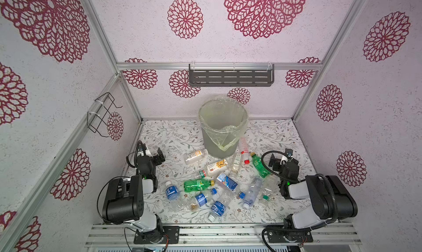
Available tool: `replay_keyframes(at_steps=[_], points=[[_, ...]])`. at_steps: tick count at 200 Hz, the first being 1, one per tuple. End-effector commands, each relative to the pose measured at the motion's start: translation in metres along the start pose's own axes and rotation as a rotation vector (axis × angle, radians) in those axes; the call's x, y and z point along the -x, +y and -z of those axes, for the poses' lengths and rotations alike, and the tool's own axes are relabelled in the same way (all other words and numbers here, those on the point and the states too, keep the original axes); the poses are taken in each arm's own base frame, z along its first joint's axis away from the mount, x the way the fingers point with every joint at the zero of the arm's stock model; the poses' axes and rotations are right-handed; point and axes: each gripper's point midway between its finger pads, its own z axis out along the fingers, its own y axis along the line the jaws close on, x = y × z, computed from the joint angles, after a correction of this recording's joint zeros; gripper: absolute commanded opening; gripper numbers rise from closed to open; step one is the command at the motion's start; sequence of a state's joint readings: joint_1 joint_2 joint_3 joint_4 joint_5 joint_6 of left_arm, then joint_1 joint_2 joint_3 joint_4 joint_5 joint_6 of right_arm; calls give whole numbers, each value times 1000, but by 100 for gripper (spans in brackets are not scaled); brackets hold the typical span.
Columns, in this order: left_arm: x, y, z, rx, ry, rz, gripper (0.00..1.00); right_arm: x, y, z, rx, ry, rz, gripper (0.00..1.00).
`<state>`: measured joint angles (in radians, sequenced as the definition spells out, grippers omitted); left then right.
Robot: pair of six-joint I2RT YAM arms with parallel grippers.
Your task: Throw the plastic bottles in the bin
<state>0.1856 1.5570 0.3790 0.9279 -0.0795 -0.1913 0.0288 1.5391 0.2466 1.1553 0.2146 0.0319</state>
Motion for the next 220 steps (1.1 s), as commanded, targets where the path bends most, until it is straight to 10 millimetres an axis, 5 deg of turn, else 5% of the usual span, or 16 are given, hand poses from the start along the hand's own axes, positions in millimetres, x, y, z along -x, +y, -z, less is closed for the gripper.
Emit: replay_keyframes(at_steps=[1,220], points=[[9,-4,-2,-10,-21,-23,97,15,11,0,57,-56,23,99],[10,-5,-3,-11,-22,-23,97,15,-5,-1,-27,-54,-15,99]])
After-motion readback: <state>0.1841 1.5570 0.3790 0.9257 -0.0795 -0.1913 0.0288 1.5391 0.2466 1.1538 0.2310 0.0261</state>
